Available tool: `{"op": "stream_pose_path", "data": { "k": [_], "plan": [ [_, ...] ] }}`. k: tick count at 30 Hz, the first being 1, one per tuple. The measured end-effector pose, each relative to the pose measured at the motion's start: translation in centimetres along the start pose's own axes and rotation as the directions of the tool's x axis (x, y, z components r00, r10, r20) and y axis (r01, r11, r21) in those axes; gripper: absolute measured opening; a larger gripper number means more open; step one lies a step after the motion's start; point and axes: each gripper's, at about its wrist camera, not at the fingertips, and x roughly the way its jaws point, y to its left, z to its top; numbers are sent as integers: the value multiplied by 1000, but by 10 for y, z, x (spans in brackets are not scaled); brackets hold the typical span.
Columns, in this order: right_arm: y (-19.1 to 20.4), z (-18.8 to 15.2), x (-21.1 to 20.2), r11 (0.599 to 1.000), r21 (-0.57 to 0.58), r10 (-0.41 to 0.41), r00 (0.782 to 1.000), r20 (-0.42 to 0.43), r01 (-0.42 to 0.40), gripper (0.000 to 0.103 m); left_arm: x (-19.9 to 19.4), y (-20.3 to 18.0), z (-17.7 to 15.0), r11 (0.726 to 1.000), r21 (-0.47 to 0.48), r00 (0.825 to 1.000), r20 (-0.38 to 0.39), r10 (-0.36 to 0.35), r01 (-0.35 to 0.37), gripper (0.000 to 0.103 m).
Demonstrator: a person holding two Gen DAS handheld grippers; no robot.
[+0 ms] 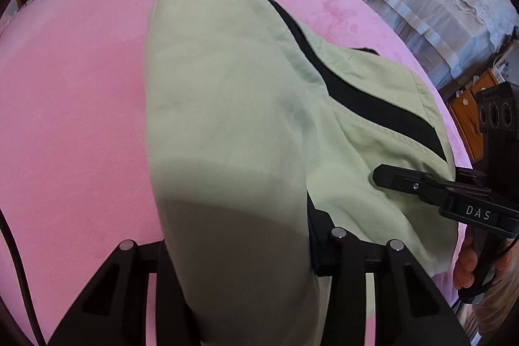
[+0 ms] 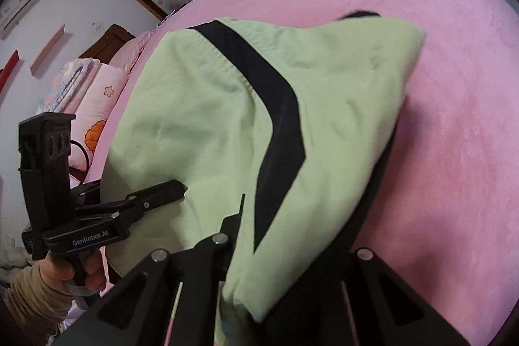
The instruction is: Fold large clothes
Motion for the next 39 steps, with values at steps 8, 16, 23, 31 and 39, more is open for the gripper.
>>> {"op": "stream_pose_path", "data": {
  "k": [8,16,23,31,39],
  "plan": [
    [76,-20,-15,998,-46,34,999,-8,-35,10,-76,49,-19,1000,-5,999,-30,-19,19,39],
    [205,38,17,973,-188,144,989,31,-136,10,-179,168,14,996,8,995,61,84,-84,40],
    [288,124,103,949,-239,230,969,86,-204,10,-202,306,85,989,-16,983,104,149,-148,41],
    [315,186,240,967,-183,194,977,87,-176,10,-115,454,122,983,-143,988,77,131,-120,50],
    [263,156,313,992,-98,81,996,33,-77,20,-28,495,91,954,-231,971,98,219,-192,103]
  ]
}}
